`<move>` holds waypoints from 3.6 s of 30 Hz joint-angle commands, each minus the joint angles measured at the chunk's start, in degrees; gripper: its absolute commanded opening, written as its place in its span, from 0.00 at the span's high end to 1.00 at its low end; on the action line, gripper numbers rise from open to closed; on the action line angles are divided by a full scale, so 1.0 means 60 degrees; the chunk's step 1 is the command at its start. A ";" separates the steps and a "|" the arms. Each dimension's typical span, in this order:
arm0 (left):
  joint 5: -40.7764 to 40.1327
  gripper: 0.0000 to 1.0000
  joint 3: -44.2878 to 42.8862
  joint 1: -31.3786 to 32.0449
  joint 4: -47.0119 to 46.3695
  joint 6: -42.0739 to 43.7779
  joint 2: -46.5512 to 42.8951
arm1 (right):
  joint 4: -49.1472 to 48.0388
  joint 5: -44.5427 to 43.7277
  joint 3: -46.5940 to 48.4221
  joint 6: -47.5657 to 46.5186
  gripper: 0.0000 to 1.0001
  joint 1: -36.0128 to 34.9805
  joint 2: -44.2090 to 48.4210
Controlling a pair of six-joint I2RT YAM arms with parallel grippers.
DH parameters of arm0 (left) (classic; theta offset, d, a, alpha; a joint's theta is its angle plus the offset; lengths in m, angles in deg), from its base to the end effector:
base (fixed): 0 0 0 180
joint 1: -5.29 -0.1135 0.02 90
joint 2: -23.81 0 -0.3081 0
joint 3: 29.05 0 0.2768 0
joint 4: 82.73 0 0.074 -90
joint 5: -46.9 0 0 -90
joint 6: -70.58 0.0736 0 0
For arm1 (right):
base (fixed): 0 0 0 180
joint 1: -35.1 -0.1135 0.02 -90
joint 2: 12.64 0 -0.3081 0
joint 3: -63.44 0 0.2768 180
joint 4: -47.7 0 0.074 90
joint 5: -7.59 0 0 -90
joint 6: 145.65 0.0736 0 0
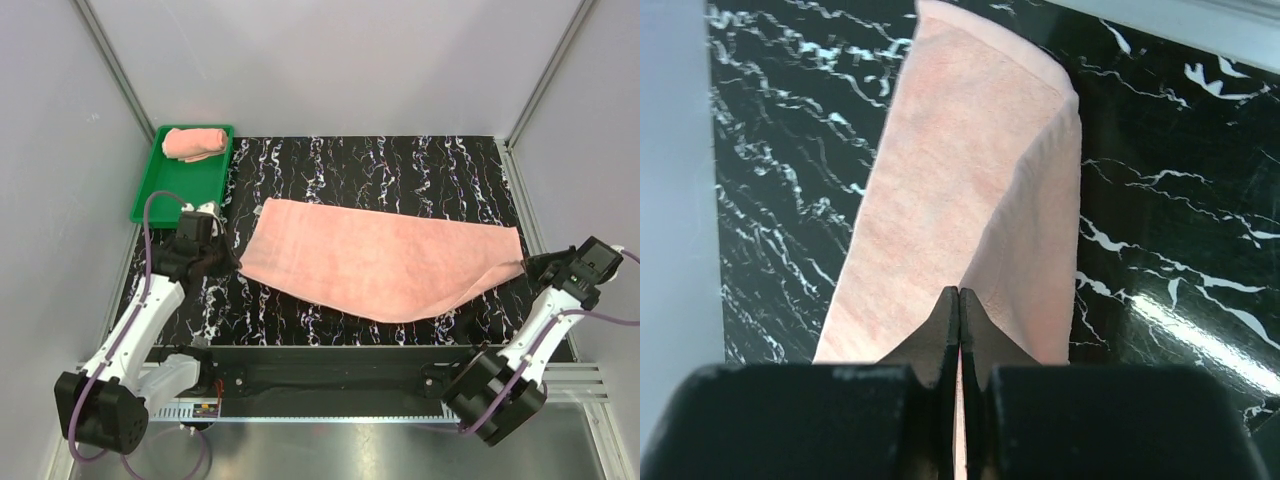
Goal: Roll the towels
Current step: Fold the towel
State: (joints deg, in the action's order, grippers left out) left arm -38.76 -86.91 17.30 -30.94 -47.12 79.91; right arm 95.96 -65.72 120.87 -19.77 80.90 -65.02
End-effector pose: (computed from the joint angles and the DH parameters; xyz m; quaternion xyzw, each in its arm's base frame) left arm 0.2135 -0.0511 0.2648 -0.1154 0.9321 -0.1495 0.3091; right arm 0.1636 -0.1379 0.2830 0.5502 0.7247 0.0987 0.4029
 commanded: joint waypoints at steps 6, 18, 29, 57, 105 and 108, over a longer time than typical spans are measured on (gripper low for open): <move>-0.1192 1.00 -0.1787 -0.0024 -0.0479 -0.0465 0.1415 | -0.0625 -0.0832 0.0689 0.0684 1.00 -0.0045 -0.1113; -0.1279 1.00 -0.4277 -0.0171 -0.1051 -0.1125 0.4960 | -0.1885 -0.0951 0.1290 0.1169 1.00 -0.0031 -0.3498; -0.1953 1.00 -0.7733 -0.0200 -0.0233 -0.0335 0.8124 | -0.3115 -0.0994 0.1656 0.1608 1.00 -0.0529 -0.5112; -0.1925 1.00 -1.2890 -0.0507 0.0663 0.0267 1.2562 | -0.4302 -0.1360 0.2491 0.1930 1.00 -0.1202 -0.7602; -0.1192 0.01 -0.4761 -0.0639 -0.3234 -0.1769 0.9019 | -0.2310 -0.0555 -0.0058 -0.0370 0.12 -0.2770 -0.4057; -0.1133 0.01 -0.5244 -0.0625 -0.3175 -0.1726 0.9560 | -0.2398 -0.0686 -0.0028 -0.0442 0.12 -0.2756 -0.4380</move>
State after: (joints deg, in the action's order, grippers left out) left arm -46.11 -115.28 13.32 -47.14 -57.05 134.16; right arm 84.07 -70.61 120.14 -21.61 64.35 -90.14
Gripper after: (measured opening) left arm 0.984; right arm 0.880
